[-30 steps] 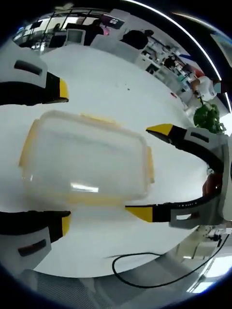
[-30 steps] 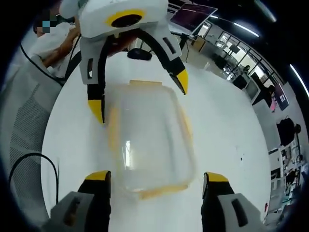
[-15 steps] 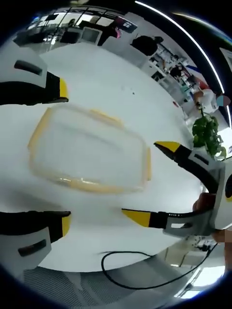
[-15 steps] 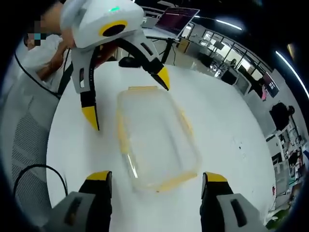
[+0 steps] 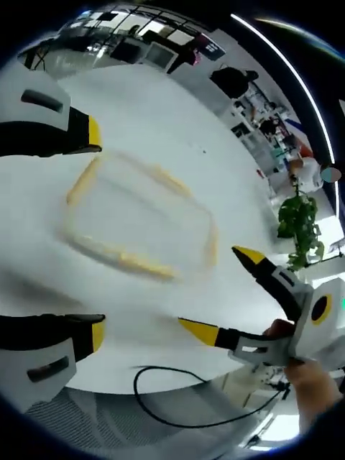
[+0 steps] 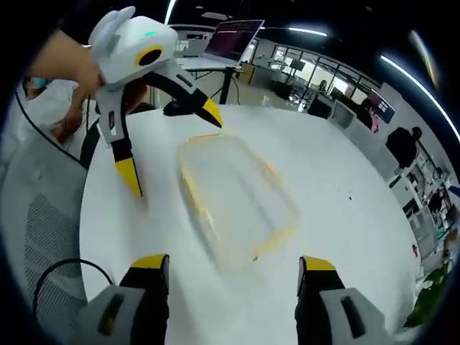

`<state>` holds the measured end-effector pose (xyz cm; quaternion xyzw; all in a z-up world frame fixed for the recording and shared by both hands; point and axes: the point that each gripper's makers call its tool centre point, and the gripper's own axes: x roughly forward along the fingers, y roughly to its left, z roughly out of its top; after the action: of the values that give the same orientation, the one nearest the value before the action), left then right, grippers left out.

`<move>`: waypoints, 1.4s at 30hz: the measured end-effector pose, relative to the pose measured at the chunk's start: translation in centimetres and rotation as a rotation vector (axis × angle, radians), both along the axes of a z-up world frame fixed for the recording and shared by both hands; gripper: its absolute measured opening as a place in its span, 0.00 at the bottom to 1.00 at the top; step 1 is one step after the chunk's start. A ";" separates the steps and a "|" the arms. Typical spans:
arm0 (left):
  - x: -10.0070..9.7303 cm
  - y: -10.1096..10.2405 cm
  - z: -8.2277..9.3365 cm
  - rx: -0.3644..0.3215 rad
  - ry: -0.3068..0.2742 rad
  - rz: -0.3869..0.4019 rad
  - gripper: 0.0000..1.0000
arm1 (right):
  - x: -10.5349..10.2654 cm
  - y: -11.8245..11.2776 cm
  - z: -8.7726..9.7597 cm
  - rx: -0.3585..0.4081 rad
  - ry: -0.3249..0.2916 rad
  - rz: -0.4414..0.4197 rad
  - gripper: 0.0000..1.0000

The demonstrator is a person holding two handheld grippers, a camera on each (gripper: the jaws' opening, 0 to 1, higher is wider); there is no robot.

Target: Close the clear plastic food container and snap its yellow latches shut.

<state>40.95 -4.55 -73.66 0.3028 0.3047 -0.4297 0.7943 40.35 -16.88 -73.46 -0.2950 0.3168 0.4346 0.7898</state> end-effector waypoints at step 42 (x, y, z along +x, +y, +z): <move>-9.9 3.6 -1.0 -0.204 0.032 0.233 0.87 | -9.3 -4.7 1.2 0.241 -0.071 -0.274 0.71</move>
<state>31.04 -0.98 -74.63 0.1762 0.3051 -0.3679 0.8605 31.08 -21.57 -72.28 -0.1676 0.2717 0.3471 0.8818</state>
